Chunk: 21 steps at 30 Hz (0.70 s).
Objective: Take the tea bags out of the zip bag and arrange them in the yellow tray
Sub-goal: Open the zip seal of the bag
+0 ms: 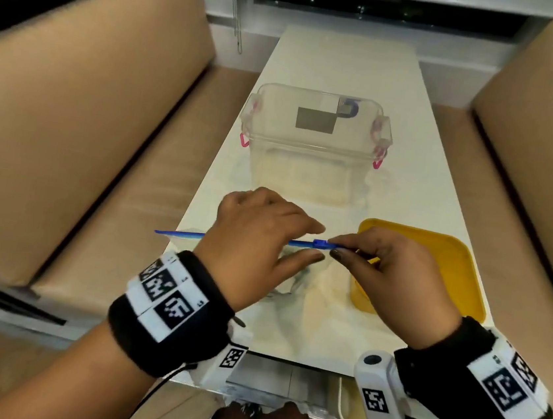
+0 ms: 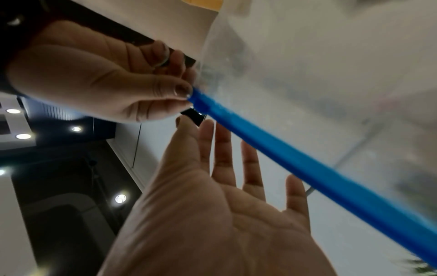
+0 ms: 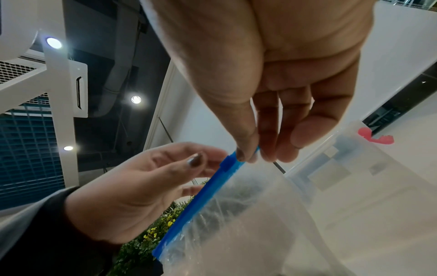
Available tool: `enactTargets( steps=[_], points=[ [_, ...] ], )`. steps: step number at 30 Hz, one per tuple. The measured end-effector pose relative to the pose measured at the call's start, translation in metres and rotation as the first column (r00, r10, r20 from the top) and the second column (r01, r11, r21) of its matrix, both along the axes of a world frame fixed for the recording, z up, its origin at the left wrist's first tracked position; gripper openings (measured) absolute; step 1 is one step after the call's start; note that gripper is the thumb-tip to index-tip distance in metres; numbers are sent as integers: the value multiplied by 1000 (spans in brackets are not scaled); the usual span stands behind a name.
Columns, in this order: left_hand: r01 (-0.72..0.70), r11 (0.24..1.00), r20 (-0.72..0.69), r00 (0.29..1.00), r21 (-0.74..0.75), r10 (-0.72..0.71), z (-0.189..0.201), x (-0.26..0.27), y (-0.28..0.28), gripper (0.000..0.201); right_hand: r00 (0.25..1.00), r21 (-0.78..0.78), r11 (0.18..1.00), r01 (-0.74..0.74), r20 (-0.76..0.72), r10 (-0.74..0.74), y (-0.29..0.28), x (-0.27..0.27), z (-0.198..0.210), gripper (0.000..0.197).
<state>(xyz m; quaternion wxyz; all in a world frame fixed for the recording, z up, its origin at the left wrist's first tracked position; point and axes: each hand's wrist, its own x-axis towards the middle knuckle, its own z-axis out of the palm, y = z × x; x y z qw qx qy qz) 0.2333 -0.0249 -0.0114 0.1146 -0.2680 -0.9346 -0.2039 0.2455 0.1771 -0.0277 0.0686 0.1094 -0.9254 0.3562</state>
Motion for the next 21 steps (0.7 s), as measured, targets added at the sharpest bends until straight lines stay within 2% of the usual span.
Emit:
enactTargets(
  steps=[6,10,15,21],
  points=[
    [-8,1000,13,1000,1,8,-7,-10,15,27,993,47,996,-78,-82,81,-4,1,5,17],
    [-29,998,-104,994,-61,22,-9,-13,10,27,990,26,999,-43,-132,46,-2,-2,1,14],
    [-120,987,-130,986,-103,106,-2,-21,-33,29,987,-39,997,71,-141,-75,13,-9,-3,13],
    [-232,964,-150,966,-127,213,0,-22,-90,28,986,-26,990,138,-95,-140,29,-10,-2,14]
  ],
)
